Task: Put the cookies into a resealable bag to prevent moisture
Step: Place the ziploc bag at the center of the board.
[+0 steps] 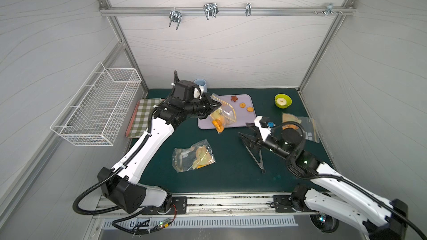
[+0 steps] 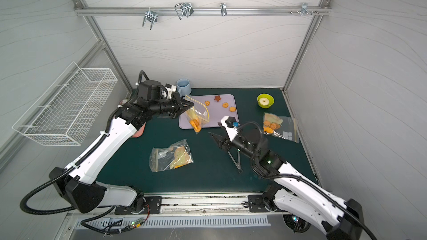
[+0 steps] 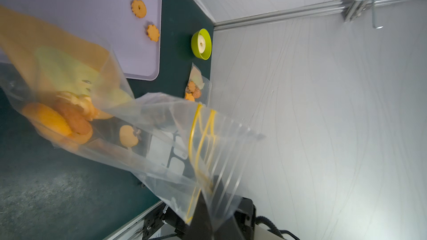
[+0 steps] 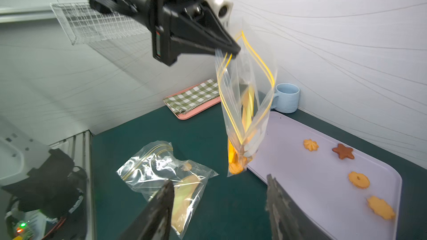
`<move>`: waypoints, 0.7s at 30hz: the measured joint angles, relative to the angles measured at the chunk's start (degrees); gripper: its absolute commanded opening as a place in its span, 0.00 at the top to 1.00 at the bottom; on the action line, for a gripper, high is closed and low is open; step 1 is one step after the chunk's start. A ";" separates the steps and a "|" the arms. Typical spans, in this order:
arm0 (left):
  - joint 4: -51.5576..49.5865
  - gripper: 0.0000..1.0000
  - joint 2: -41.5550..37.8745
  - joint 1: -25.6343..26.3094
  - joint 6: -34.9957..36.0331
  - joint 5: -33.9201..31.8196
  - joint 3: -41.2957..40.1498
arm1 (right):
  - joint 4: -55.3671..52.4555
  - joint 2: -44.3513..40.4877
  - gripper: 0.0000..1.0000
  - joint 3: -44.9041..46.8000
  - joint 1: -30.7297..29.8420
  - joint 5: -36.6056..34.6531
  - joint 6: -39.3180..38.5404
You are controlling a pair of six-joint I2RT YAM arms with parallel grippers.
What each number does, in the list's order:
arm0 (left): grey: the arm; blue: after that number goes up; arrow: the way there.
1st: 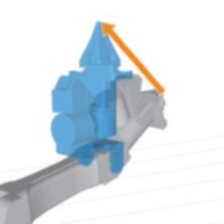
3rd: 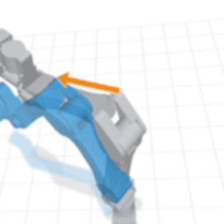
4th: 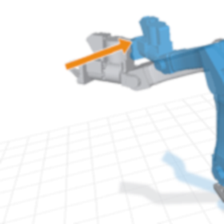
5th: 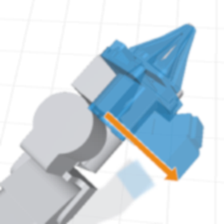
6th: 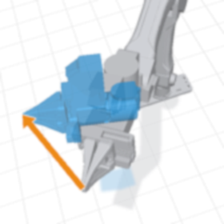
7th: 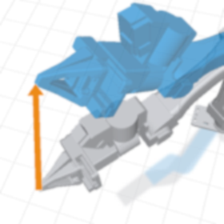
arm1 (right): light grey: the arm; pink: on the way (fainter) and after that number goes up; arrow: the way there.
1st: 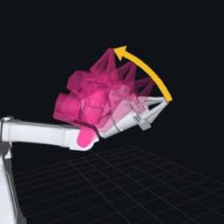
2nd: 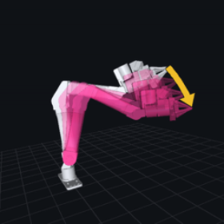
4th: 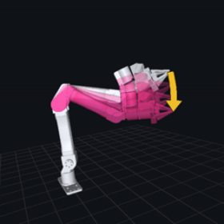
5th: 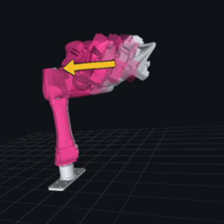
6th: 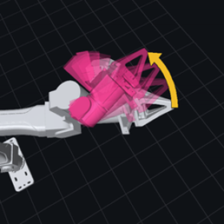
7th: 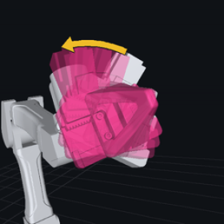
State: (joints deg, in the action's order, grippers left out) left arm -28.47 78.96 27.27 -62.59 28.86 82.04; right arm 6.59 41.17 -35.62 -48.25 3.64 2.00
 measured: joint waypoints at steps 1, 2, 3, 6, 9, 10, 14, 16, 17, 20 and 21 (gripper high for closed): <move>0.90 1.00 0.00 1.75 -0.55 -0.79 -1.62 | -2.43 -4.42 0.37 1.36 0.00 -0.92 0.44; 1.86 1.00 0.00 3.32 -0.94 -1.57 -3.15 | -4.68 -8.13 0.37 2.58 0.00 -1.90 1.05; 3.26 1.00 -0.04 4.96 -1.38 -2.51 -4.98 | -6.97 -11.89 0.37 3.63 0.00 -2.84 1.49; 6.99 1.00 -0.04 8.63 -2.62 -4.76 -10.19 | -13.11 -18.99 0.37 5.38 0.00 -5.07 2.69; 10.56 1.00 0.46 10.12 -3.67 -6.25 -15.56 | -16.98 -21.31 0.37 7.74 0.00 -5.57 4.07; 11.32 1.00 1.11 10.12 -3.80 -6.71 -16.83 | -17.86 -21.64 0.37 8.90 0.00 -5.57 4.55; 13.46 1.00 4.94 9.97 -4.09 -7.67 -18.60 | -19.12 -20.74 0.38 13.40 0.00 -5.57 6.05; 14.69 1.00 6.47 9.90 -4.09 -7.69 -18.60 | -18.38 -18.69 0.39 15.17 0.00 -5.79 6.19; 15.08 1.00 6.86 9.90 -4.09 -7.67 -18.60 | -17.64 -17.53 0.39 15.91 0.00 -5.92 6.16; 15.56 1.00 7.37 9.92 -4.02 -7.65 -18.45 | -12.83 -12.04 0.44 18.43 0.00 -6.32 5.77; 15.56 1.00 7.41 9.92 -4.00 -7.65 -18.40 | -11.19 -10.14 0.45 18.91 0.00 -6.32 5.53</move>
State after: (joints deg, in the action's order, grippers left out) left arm -12.91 86.37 37.19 -66.59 21.21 63.64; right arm -4.60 31.03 -16.71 -48.25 -2.68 7.53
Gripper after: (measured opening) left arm 0.057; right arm 0.567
